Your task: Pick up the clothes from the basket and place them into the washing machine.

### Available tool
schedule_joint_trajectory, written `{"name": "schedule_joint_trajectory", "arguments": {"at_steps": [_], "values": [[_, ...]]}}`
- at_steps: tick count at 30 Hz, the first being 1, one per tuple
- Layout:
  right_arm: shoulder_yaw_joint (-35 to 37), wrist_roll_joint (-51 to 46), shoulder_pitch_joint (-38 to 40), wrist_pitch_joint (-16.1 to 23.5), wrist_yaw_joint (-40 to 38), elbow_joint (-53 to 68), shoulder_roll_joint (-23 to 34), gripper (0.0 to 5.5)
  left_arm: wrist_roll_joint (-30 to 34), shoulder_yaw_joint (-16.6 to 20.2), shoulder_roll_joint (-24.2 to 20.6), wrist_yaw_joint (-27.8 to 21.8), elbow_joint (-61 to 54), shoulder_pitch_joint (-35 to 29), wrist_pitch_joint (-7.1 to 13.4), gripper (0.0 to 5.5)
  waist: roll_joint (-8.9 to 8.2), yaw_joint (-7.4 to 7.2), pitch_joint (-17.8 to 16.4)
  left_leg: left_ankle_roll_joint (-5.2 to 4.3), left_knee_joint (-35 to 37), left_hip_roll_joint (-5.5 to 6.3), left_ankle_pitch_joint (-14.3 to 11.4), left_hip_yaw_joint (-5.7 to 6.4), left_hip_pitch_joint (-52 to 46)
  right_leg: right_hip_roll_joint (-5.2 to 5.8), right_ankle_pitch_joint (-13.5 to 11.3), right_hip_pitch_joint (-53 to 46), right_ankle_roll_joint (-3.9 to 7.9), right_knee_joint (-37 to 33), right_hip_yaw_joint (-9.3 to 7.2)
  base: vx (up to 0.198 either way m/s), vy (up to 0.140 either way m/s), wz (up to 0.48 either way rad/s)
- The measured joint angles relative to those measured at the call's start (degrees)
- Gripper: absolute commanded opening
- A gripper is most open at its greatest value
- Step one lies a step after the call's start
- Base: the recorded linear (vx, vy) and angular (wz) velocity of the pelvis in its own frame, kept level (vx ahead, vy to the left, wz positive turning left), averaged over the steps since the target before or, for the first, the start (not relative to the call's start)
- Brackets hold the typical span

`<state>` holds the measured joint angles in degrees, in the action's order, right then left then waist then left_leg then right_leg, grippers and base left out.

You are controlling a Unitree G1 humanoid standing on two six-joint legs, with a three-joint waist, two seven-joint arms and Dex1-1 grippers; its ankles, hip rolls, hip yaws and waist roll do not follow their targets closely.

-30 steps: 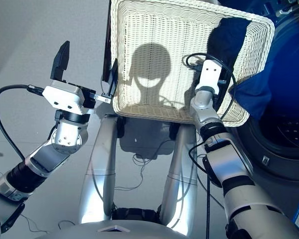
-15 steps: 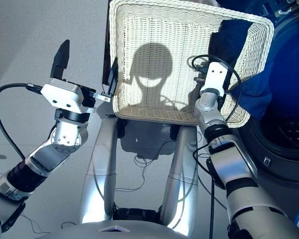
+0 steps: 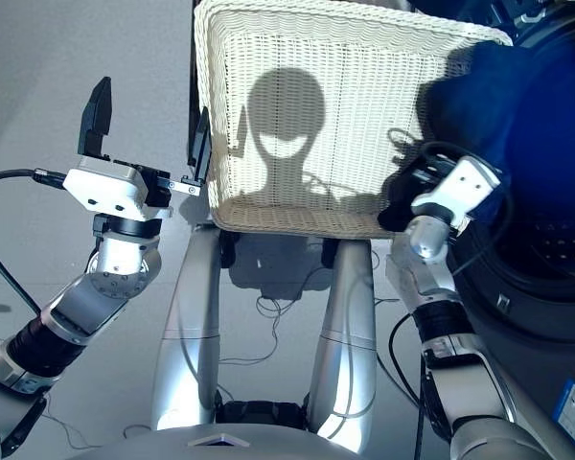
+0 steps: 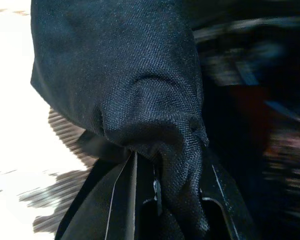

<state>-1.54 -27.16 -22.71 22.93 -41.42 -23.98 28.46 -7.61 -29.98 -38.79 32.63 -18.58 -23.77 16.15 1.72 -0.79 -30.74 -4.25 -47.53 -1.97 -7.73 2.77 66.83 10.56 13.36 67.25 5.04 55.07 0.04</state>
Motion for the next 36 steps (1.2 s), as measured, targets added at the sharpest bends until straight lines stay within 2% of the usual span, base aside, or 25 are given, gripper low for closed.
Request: {"name": "schedule_joint_trajectory", "arguments": {"at_steps": [3, 6, 8, 14, 18, 24, 27, 31, 36], "values": [[1.7, 0.0, 0.1, 0.5, -2.1, -1.8, -0.4, 0.0, 0.1, -0.1, 0.2, 0.3, 0.3, -0.2, 0.0, 5.5, -0.26, -0.69, 0.0, 0.08, 5.0, -0.13, 1.5, -0.41, -4.1, 0.0, -1.4, -4.0, 0.28, -4.7, -0.37, 0.036, -0.018, -0.005], [2.0, 0.0, -0.7, 0.9, -3.1, -6.0, -0.4, 0.0, 0.9, -0.4, 0.6, 0.3, 2.4, -0.8, 0.1, 5.5, -0.37, -0.67, 0.0, 0.28, 12.8, -0.41, 4.3, -1.07, -10.5, -0.01, -4.1, -10.1, 0.45, -12.4, -1.57, 0.059, -0.015, -0.047], [2.0, -0.1, -1.0, 1.0, -3.1, -8.3, -0.4, 0.0, 1.0, -0.8, 1.1, 0.2, 3.4, -1.2, 0.1, 5.5, -0.75, -0.54, 0.1, 0.45, 17.4, -0.41, 5.9, -1.26, -14.8, -0.09, -5.5, -14.1, 0.65, -16.5, -1.8, 0.064, -0.011, -0.053], [1.7, -5.3, -5.8, 0.9, 1.6, -23.7, -0.4, 0.0, 0.7, -2.8, 3.9, -3.1, 6.8, -2.5, 0.5, 5.5, -1.24, -0.43, 0.1, 1.02, 30.2, -0.62, 10.3, -2.0, -26.6, -0.28, -9.8, -25.6, 1.23, -28.5, -3.08, 0.063, -0.01, -0.05], [1.3, -10.3, -11.0, -2.7, 7.7, -35.3, 1.1, 0.0, -0.5, -4.3, 4.0, -6.1, 6.9, -3.3, 1.0, 5.5, -1.3, -0.26, 0.1, 1.41, 34.8, -0.54, 11.9, -2.8, -30.6, -0.27, -11.5, -29.2, 1.6, -32.9, -3.13, 0.0, 0.0, 0.0], [1.4, -15.7, -13.7, -5.8, 13.6, -42.4, 3.4, 0.0, -2.1, -4.3, 3.9, -8.1, 6.9, -4.8, 1.2, 5.5, -1.18, 1.15, 0.2, 1.48, 37.9, -0.34, 13.3, -2.69, -33.2, -0.16, -12.4, -31.7, 1.79, -35.4, -3.8, 0.0, 0.0, 0.0], [1.5, -18.3, -16.0, -6.7, 14.6, -45.2, 4.5, 0.0, -3.0, -4.6, 3.8, -8.7, 6.8, -4.5, 1.2, 5.5, -0.88, 1.35, 0.2, 1.48, 38.6, -0.06, 14.1, -1.94, -32.5, 0.18, -12.5, -31.2, 1.84, -35.5, -4.57, 0.0, 0.0, 0.0], [1.5, -19.3, -20.4, -8.8, 15.4, -48.5, 12.3, 0.0, -3.5, -4.3, 3.3, -9.0, 4.4, -3.8, 1.3, 5.5, 0.93, 3.08, 0.1, 1.51, 38.6, 0.23, 15.1, -1.51, -28.3, 0.43, -13.0, -26.9, 1.85, -34.8, -4.64, 0.0, 0.0, 0.0], [1.6, -19.3, -24.3, -9.3, 15.5, -51.1, 17.4, 0.0, -4.2, -3.8, 3.2, -9.2, 3.7, -3.0, 1.3, 5.5, 1.08, 3.94, 0.1, 1.33, 38.4, 0.6, 15.8, -1.41, -24.8, 0.52, -12.8, -22.6, 1.64, -32.9, -4.63, 0.0, 0.0, 0.0]]}}
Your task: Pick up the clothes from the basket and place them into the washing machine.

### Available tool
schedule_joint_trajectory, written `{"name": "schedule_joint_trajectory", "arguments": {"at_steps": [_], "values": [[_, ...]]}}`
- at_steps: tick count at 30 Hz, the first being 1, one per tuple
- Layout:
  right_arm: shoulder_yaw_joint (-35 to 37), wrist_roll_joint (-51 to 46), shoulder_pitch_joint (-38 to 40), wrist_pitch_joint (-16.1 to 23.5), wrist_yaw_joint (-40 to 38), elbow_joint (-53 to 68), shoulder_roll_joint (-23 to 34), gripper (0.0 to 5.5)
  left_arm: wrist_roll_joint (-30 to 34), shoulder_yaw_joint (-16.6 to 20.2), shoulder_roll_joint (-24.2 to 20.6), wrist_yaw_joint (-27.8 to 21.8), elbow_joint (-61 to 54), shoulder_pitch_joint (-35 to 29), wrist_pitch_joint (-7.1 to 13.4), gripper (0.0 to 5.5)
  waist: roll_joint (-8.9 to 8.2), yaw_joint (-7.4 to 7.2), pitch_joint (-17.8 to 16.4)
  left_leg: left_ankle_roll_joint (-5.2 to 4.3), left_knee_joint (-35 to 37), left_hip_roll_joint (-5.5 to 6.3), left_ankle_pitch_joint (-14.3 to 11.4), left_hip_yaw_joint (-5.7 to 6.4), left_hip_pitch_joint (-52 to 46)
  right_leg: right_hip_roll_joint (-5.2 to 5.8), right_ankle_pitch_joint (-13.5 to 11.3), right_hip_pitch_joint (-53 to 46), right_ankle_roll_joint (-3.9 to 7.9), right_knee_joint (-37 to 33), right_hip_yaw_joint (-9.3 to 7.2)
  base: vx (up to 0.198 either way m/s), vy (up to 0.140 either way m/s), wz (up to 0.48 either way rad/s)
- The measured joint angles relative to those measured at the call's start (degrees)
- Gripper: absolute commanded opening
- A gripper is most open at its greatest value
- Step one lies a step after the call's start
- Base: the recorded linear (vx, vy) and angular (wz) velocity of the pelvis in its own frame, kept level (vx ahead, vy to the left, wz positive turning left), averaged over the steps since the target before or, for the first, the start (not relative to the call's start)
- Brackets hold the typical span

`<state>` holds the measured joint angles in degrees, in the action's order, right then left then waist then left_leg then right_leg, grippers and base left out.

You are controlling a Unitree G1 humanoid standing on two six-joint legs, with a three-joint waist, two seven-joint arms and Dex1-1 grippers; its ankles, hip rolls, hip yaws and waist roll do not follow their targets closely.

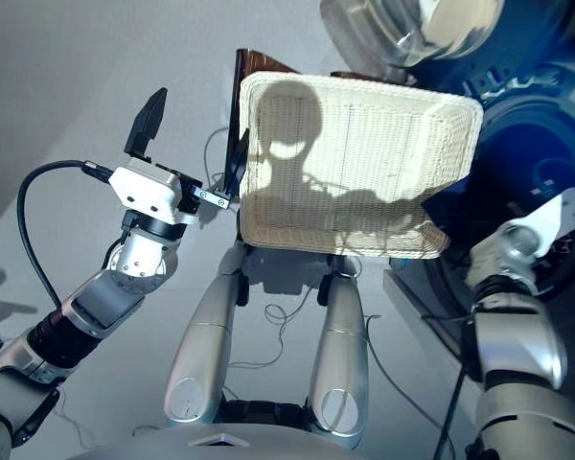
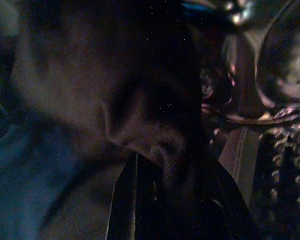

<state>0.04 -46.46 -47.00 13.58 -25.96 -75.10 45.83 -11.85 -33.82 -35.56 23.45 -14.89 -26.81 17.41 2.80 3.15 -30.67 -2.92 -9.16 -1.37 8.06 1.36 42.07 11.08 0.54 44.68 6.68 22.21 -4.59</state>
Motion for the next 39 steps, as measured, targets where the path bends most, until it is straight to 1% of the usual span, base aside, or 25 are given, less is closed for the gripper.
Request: {"name": "schedule_joint_trajectory", "arguments": {"at_steps": [4, 7, 11, 16, 17, 18, 26, 30, 32, 35, 38, 39], "values": [[-0.3, 0.0, -3.7, -0.7, 0.3, -1.0, 2.9, 0.0, 0.0, 0.3, -1.3, 0.0, -1.9, -0.2, 0.0, 5.5, 0.12, 0.04, 0.0, 0.01, -0.9, 0.15, 0.1, 0.1, 2.9, 0.62, 0.6, 3.6, -0.18, 2.2, 0.09, 0.0, 0.0, 0.0], [-0.6, 0.0, -6.2, -0.9, 0.4, -1.7, 4.7, 0.0, 0.0, 0.4, -1.6, 0.0, -2.0, -0.2, 0.0, 5.5, 0.32, 0.18, 0.0, -0.03, -1.5, 0.16, 0.2, 0.07, 4.6, 0.65, 0.6, 5.4, -0.21, 3.1, 0.23, 0.0, 0.0, 0.0], [-0.9, 0.0, -7.4, -0.8, 0.4, -2.5, 6.4, 0.0, 0.1, 0.5, -2.5, 0.1, -2.5, -0.5, 0.0, 5.5, 0.44, 0.19, 0.0, -0.13, -2.7, 0.37, 0.3, 0.01, 7.4, 0.86, 0.8, 8.5, -0.44, 4.9, 0.54, 0.0, 0.0, 0.0], [-1.6, 0.1, -9.0, -0.5, 0.2, -2.3, 7.7, 0.0, 0.2, 0.6, -3.6, 1.1, -2.8, -0.8, 0.0, 5.5, 0.45, 0.1, 0.0, -0.17, -3.7, 0.44, 0.3, -0.27, 9.7, 0.85, 0.8, 11.2, -0.52, 6.1, 1.39, 0.0, 0.0, 0.0], [-1.7, 0.2, -8.9, -0.5, 0.1, -2.3, 7.8, 3.52, 0.2, 0.6, -3.6, 1.3, -2.8, -0.9, 0.0, 5.5, 0.46, 0.11, 0.0, -0.18, -3.9, 0.43, 0.3, -0.26, 9.8, 0.85, 0.8, 11.3, -0.53, 6.2, 1.42, 0.0, 0.0, 0.0], [-1.9, 0.2, -8.8, -0.5, -0.1, -2.3, 7.8, 5.5, 0.2, 0.6, -3.7, 1.4, -2.8, -1.0, 0.0, 5.5, 0.46, 0.14, 0.0, -0.19, -4.0, 0.43, 0.3, -0.25, 9.9, 0.85, 0.8, 11.4, -0.53, 6.3, 1.46, 0.0, 0.0, 0.0], [-1.9, 0.2, -8.7, -0.4, -0.3, -1.1, 8.0, 5.5, 0.2, 0.6, -3.7, 1.9, -3.0, -1.7, 0.0, 5.5, 0.45, 0.1, 0.0, -0.18, -4.2, 0.44, 0.3, -0.38, 10.2, 0.87, 0.7, 11.9, -0.6, 6.7, 1.68, 0.0, 0.0, 0.0], [-1.9, 0.1, -7.4, -0.2, -0.1, 0.2, 7.9, 5.5, 0.2, 0.8, -3.7, 1.9, -3.0, -1.6, 0.0, 5.5, 0.45, 0.08, 0.0, -0.17, -4.2, 0.42, 0.3, -0.43, 10.2, 0.86, 0.7, 11.9, -0.62, 6.7, 1.71, 0.0, 0.0, 0.0], [-2.0, 0.0, -5.8, 1.0, -0.1, 2.6, 7.1, 5.5, 0.2, 1.3, -3.6, 1.9, -2.9, -1.3, 0.0, 5.5, 0.45, -0.06, 0.0, -0.17, -4.2, 0.4, 0.3, -0.45, 10.2, 0.82, 0.7, 11.9, -0.64, 6.7, 1.72, 0.0, 0.0, 0.0], [-2.3, -0.1, -3.0, 3.0, -0.1, 7.8, 4.7, 5.5, 0.1, 1.8, -2.9, 1.7, -3.0, -0.9, 0.1, 5.5, 0.43, -0.21, 0.0, -0.19, -4.2, 0.23, 0.3, -0.5, 10.1, 0.64, 0.6, 11.8, -0.72, 6.7, 1.77, 0.0, 0.0, 0.0], [-2.4, 0.2, 5.4, 7.4, -1.2, 26.9, -1.0, 5.5, 0.1, 3.6, -1.3, 1.7, -3.0, 0.9, 0.1, 5.5, 0.38, -1.5, 0.0, -0.28, -4.2, -0.05, 0.2, -0.52, 10.0, 0.39, 0.6, 11.8, -0.83, 6.5, 1.74, 0.0, 0.0, 0.0], [-2.2, 0.6, 7.4, 8.4, -1.4, 31.8, -3.3, 5.5, 0.1, 3.7, -0.9, 1.7, -3.0, 0.9, 0.0, 5.5, 0.38, -1.69, 0.0, -0.28, -4.0, -0.18, 0.2, -0.67, 9.9, 0.28, 0.5, 11.8, -0.92, 6.3, 1.81, 0.0, 0.0, 0.0]]}}
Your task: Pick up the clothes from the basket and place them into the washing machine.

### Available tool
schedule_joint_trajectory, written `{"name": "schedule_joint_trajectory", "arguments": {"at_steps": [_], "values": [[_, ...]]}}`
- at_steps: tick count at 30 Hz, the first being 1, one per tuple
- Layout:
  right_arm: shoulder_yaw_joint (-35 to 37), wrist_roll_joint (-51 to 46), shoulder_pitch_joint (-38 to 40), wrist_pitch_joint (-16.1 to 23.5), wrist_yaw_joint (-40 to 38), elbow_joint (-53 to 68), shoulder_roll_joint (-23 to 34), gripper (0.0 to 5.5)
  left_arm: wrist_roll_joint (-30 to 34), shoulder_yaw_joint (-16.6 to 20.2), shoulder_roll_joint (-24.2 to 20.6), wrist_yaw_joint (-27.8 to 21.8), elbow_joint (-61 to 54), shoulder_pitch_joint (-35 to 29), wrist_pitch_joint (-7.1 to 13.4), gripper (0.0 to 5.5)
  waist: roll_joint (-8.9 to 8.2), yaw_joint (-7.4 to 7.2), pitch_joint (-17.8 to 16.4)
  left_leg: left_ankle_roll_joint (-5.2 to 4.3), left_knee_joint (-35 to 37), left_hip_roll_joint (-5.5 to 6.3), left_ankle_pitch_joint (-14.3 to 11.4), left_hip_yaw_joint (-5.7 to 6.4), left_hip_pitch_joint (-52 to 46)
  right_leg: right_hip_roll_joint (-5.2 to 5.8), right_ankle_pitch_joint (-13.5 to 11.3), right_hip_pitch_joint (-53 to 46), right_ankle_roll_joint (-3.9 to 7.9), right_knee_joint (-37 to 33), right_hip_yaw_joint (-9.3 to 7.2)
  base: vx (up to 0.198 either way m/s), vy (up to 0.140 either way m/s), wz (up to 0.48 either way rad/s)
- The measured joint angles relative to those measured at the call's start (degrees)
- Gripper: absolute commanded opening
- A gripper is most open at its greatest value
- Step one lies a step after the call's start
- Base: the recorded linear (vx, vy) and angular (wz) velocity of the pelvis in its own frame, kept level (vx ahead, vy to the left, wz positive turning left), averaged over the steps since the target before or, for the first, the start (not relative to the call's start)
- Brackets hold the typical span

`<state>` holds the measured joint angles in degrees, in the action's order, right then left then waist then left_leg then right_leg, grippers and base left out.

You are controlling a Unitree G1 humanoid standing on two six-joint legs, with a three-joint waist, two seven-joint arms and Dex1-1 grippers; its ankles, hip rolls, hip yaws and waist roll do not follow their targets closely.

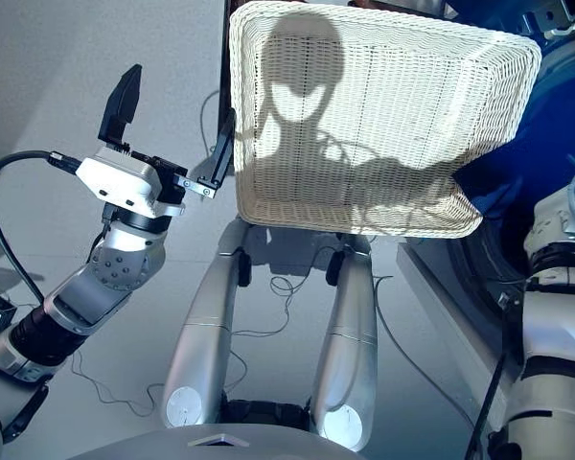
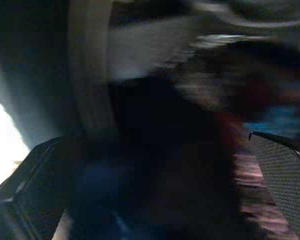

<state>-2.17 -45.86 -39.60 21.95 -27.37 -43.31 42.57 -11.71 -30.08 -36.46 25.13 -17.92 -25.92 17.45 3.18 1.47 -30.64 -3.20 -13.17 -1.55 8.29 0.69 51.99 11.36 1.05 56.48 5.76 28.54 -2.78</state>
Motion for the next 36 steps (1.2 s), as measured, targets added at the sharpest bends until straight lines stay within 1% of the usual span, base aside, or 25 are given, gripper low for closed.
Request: {"name": "schedule_joint_trajectory", "arguments": {"at_steps": [3, 6, 8, 10, 12, 15, 17, 19, 20, 21, 23, 24, 25, 27, 28, 29, 30, 31, 32, 34, 36], "values": [[-1.1, 3.8, 7.0, 3.8, -1.3, 13.7, -6.8, 5.5, 0.0, 0.1, 1.6, -0.1, 0.0, 0.1, 0.0, 5.5, -0.01, -0.39, 0.0, -0.15, 0.2, -0.33, -0.1, -0.17, -0.4, -0.37, 0.0, -0.3, -0.1, -0.2, 0.11, 0.0, 0.0, 0.0], [-5.1, 8.6, 11.7, 4.9, -1.0, 20.8, -11.6, 5.5, 0.0, 0.3, 2.7, -0.5, 0.9, 1.1, 0.1, 5.5, -0.05, -1.47, 0.0, -0.19, 0.5, -0.39, -0.1, -0.29, -1.0, -0.44, 0.0, -1.1, -0.12, -0.7, -0.1, 0.0, 0.0, 0.0], [-7.9, 11.1, 15.3, 4.9, 0.2, 26.0, -12.1, 5.5, -0.1, 0.9, 3.1, -0.5, 1.8, 1.9, 0.1, 5.5, -0.07, -1.55, 0.0, -0.2, 1.1, -0.37, 0.0, -0.5, -1.7, -0.38, 0.0, -1.4, -0.11, -0.8, -0.01, 0.0, 0.0, 0.0], [-11.0, 13.1, 17.3, 4.9, 2.2, 27.9, -12.3, 5.5, -0.6, 1.4, 3.5, -1.1, 2.8, 3.2, 0.3, 5.5, -0.09, -1.59, 0.0, -0.22, 1.4, -0.46, 0.0, -0.46, -2.7, -0.47, 0.0, -2.6, -0.1, -1.2, -0.14, 0.0, 0.0, 0.0], [-14.5, 14.4, 18.4, 4.7, 4.8, 28.6, -12.5, 5.5, -2.9, 2.0, 5.8, -2.4, 5.8, 5.3, 0.9, 5.5, -0.22, -1.64, 0.0, -0.21, 2.2, -0.47, 0.0, -0.46, -4.7, -0.45, 0.0, -4.6, -0.03, -1.9, -0.31, 0.0, 0.0, 0.0], [-19.8, 17.0, 19.0, 3.5, 8.7, 28.3, -13.2, 5.5, -7.7, 3.2, 9.8, -3.8, 12.2, 8.6, 1.0, 5.5, -0.71, -1.71, 0.0, -0.21, 3.4, -0.55, 0.0, -0.53, -8.2, -0.51, 0.1, -7.9, 0.13, -3.0, -0.46, 0.0, 0.0, 0.0], [-23.7, 19.6, 19.0, 1.6, 11.7, 26.7, -13.0, 5.5, -11.8, 3.8, 12.2, -5.5, 16.6, 10.1, 1.0, 5.5, -0.97, -1.77, 0.0, -0.17, 4.4, -0.6, 0.0, -0.57, -11.2, -0.57, 0.2, -11.0, 0.19, -4.0, -0.7, 0.061, 0.045, -0.032], [-25.7, 22.7, 19.4, -0.4, 14.5, 23.9, -13.5, 5.5, -17.0, 5.2, 14.5, -8.0, 19.2, 11.5, 1.0, 5.5, -1.09, -1.66, 0.0, -0.11, 5.7, -0.62, 0.1, -0.41, -14.7, -0.49, 0.2, -14.7, 0.3, -5.3, -1.18, 0.095, 0.053, 0.012], [-25.8, 23.3, 20.3, -1.1, 15.7, 22.4, -14.0, 5.5, -19.6, 6.3, 15.9, -9.4, 20.0, 12.2, 1.0, 5.5, -1.13, -1.54, 0.0, -0.05, 6.4, -0.64, 0.1, -0.38, -16.8, -0.4, 0.3, -17.0, 0.39, -6.1, -1.56, 0.099, 0.051, 0.045], [-25.6, 23.8, 21.2, -1.8, 16.8, 20.2, -14.7, 5.5, -22.3, 6.8, 16.3, -10.7, 20.9, 12.5, 1.0, 5.5, -1.26, -1.53, 0.0, -0.02, 7.2, -0.63, 0.1, -0.18, -19.0, -0.39, 0.3, -19.3, 0.48, -6.8, -1.94, 0.113, 0.046, 0.046], [-25.0, 24.8, 23.0, -3.0, 18.0, 16.0, -15.7, 5.5, -25.2, 8.2, 16.9, -13.4, 23.3, 13.1, 1.1, 5.5, -1.55, -1.41, 0.1, 0.1, 8.4, -0.62, 0.0, -0.07, -23.2, -0.35, 0.5, -23.9, 0.71, -8.3, -2.37, 0.122, 0.044, 0.007], [-24.9, 25.5, 23.9, -4.3, 18.8, 14.8, -15.5, 5.5, -25.7, 9.4, 17.4, -14.8, 26.3, 13.0, 1.0, 5.5, -1.68, -1.41, 0.1, 0.13, 9.2, -0.66, 0.0, -0.11, -25.7, -0.39, 0.4, -26.5, 0.84, -9.4, -2.56, 0.128, 0.03, -0.028], [-24.7, 25.8, 25.2, -4.6, 19.6, 14.6, -15.2, 5.5, -26.4, 10.5, 17.8, -15.8, 29.0, 13.3, 1.0, 5.5, -1.8, -1.44, 0.1, 0.15, 9.7, -0.67, -0.1, -0.04, -27.9, -0.46, 0.3, -29.0, 0.97, -10.4, -2.76, 0.136, 0.04, -0.048], [-23.5, 26.4, 28.0, -5.4, 22.6, 13.3, -14.9, 5.5, -26.4, 12.9, 18.8, -17.7, 37.6, 14.2, 0.8, 5.5, -2.07, -1.59, 0.1, 0.28, 10.6, -1.07, -0.7, -0.23, -33.7, -0.83, 0.1, -35.8, 1.31, -13.3, -3.27, 0.198, 0.052, -0.078], [-22.4, 26.4, 29.4, -5.8, 24.0, 12.4, -15.1, 5.5, -26.4, 14.0, 19.2, -18.5, 41.4, 14.8, 0.3, 5.5, -2.24, -1.37, 0.2, 0.12, 11.5, -1.28, -1.1, -0.43, -36.6, -0.94, 0.1, -38.9, 1.61, -15.1, -3.36, 0.201, 0.049, -0.111], [-21.0, 26.3, 30.7, -5.8, 25.5, 10.9, -15.8, 5.5, -26.4, 15.1, 19.4, -20.2, 44.9, 16.3, 0.1, 5.5, -2.55, -1.46, 0.6, -0.03, 12.3, -1.51, -1.4, -0.5, -39.3, -1.1, -0.2, -42.1, 1.71, -16.9, -3.56, 0.141, 0.03, -0.122], [-20.1, 26.3, 31.7, -6.0, 26.4, 8.9, -16.5, 5.5, -26.4, 16.1, 19.8, -21.3, 48.2, 17.6, -0.2, 5.5, -2.97, -1.47, 1.4, -0.15, 12.3, -1.64, -2.0, -0.65, -40.7, -1.39, -0.4, -44.0, 1.74, -18.3, -3.58, 0.139, 0.036, -0.093], [-19.5, 26.3, 32.1, -6.7, 27.2, 6.6, -16.9, 5.5, -26.3, 17.5, 20.3, -22.3, 51.5, 18.7, -0.6, 5.5, -3.32, -1.42, 2.2, -0.07, 12.4, -1.78, -2.4, -0.74, -41.6, -1.61, -0.8, -45.5, 1.81, -19.6, -3.66, 0.148, 0.023, -0.072], [-18.5, 26.3, 32.4, -6.8, 28.3, 3.1, -18.0, 5.5, -26.2, 18.0, 20.6, -23.3, 54.6, 19.5, -1.2, 5.5, -3.72, -1.4, 3.0, -0.07, 13.1, -1.88, -2.4, -0.73, -42.6, -1.64, -1.4, -47.0, 1.83, -21.1, -3.85, 0.137, 0.024, -0.017], [-16.5, 26.3, 34.3, -8.5, 29.2, -2.0, -20.3, 5.5, -25.3, 18.1, 20.8, -24.9, 57.7, 22.2, -2.7, 5.5, -4.32, -1.37, 5.1, -0.04, 14.3, -2.0, -2.4, -0.68, -44.5, -1.93, -2.6, -49.9, 1.67, -24.2, -4.48, 0.145, 0.038, 0.032], [-14.6, 26.1, 36.9, -9.4, 30.4, -6.9, -22.9, 5.5, -22.1, 18.9, 21.7, -27.2, 64.2, 24.2, -3.7, 5.5, -4.53, -1.35, 8.2, 0.23, 16.1, -1.95, -2.3, -0.67, -46.9, -1.82, -3.5, -53.0, 1.59, -27.3, -5.06, 0.152, 0.067, 0.034]]}}
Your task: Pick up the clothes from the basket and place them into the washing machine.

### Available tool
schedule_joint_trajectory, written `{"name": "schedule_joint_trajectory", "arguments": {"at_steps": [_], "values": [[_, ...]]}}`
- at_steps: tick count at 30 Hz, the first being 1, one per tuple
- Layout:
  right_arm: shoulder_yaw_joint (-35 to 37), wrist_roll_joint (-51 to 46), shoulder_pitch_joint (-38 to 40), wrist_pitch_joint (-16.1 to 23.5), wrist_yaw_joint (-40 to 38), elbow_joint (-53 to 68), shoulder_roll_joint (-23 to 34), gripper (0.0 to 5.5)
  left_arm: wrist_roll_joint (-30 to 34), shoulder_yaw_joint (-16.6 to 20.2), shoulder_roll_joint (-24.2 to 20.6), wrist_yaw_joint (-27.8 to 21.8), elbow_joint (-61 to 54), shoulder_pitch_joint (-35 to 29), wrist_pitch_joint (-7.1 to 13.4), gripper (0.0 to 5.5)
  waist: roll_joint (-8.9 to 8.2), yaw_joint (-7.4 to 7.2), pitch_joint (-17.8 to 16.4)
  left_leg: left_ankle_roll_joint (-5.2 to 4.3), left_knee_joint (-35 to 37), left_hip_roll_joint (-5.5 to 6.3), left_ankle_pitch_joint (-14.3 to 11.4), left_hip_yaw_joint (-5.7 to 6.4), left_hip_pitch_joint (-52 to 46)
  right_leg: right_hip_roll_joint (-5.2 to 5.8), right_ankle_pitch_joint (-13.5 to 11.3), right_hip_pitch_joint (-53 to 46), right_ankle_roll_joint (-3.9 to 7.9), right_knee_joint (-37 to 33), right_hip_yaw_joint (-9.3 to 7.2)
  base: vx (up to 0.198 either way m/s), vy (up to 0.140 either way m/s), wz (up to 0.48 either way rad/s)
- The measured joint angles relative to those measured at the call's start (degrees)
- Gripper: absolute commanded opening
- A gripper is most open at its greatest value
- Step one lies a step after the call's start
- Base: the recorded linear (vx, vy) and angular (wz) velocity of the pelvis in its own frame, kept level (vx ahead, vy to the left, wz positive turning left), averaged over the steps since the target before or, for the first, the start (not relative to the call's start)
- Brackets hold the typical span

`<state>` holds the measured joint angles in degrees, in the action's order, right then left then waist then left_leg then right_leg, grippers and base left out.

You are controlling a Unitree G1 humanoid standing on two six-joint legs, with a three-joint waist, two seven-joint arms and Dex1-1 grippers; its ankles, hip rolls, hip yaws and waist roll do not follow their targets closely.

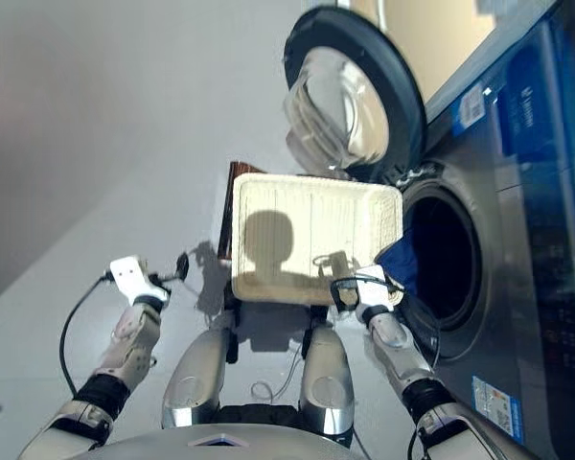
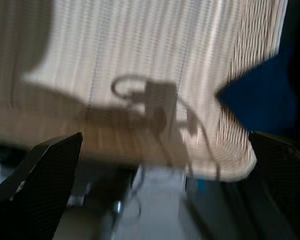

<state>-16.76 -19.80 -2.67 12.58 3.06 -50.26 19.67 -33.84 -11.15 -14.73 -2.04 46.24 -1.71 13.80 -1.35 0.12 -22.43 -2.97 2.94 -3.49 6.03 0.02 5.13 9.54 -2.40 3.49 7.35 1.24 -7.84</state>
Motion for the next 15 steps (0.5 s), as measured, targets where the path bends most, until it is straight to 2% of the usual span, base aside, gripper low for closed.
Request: {"name": "schedule_joint_trajectory", "arguments": {"at_steps": [3, 5, 6, 9, 12, 13, 15], "values": [[3.2, -1.7, 3.8, -1.2, 0.6, -6.8, -3.8, 5.5, 5.7, 1.6, 0.9, -1.7, 11.3, 1.8, -2.0, 5.5, -0.04, -0.34, 6.1, -0.08, 1.9, 0.12, -0.7, -0.35, -3.4, -0.01, -0.5, -4.2, 0.25, -3.9, -0.07, 0.15, 0.047, -0.069], [4.5, -2.4, 5.7, -1.7, 0.9, -9.4, -4.9, 5.5, 7.7, 2.9, 1.0, -2.2, 13.4, 3.5, -2.5, 5.5, -0.08, -0.63, 9.1, -0.22, 2.0, 0.1, -1.4, -0.67, -4.6, 0.02, -0.6, -5.9, 0.26, -5.4, -0.06, 0.171, 0.042, -0.066], [7.3, -3.6, 5.8, -2.2, 1.2, -11.1, -6.1, 5.5, 9.3, 5.3, 1.7, -2.3, 16.3, 3.3, -2.9, 5.5, -0.02, -0.76, 10.1, -0.18, 2.0, 0.08, -1.6, -1.04, -5.9, -0.18, -0.7, -7.4, 0.26, -5.8, -0.11, 0.122, 0.029, -0.086], [8.3, -5.4, 6.1, -2.5, 1.3, -14.4, -6.1, 5.5, 11.8, 6.0, 1.6, -2.2, 19.6, 5.4, -3.7, 5.5, -0.13, -1.74, 14.7, -0.35, 2.4, -0.2, -2.6, -1.83, -7.2, -0.15, -0.5, -8.3, 0.28, -6.2, 0.11, 0.099, 0.02, -0.168], [8.4, -5.1, 7.0, -3.5, 2.1, -16.6, -6.0, 5.5, 14.8, 6.0, 1.9, -2.6, 20.8, 5.4, -3.9, 5.5, -0.42, -1.7, 16.5, -0.43, 2.4, -0.27, -2.7, -1.85, -8.2, -0.18, -0.4, -9.3, 0.23, -6.2, 0.1, 0.092, -0.005, -0.015], [8.4, -4.7, 7.3, -4.0, 2.4, -17.3, -6.1, 5.5, 14.5, 6.1, 2.1, -2.9, 21.3, 5.6, -4.1, 5.5, -0.5, -1.63, 17.4, -0.75, 2.4, -0.29, -3.0, -1.83, -8.3, -0.18, -0.3, -9.5, 0.26, -6.2, 0.09, 0.082, -0.009, 0.005], [8.4, -4.6, 8.5, -4.7, 2.6, -18.1, -6.1, 5.5, 13.8, 7.1, 2.5, -3.4, 22.2, 5.9, -4.3, 5.5, -0.62, -1.65, 18.9, -0.63, 2.4, -0.32, -3.2, -1.83, -8.4, -0.19, 0.0, -9.2, 0.13, -6.3, 0.08, 0.025, 0.0, 0.001]]}}
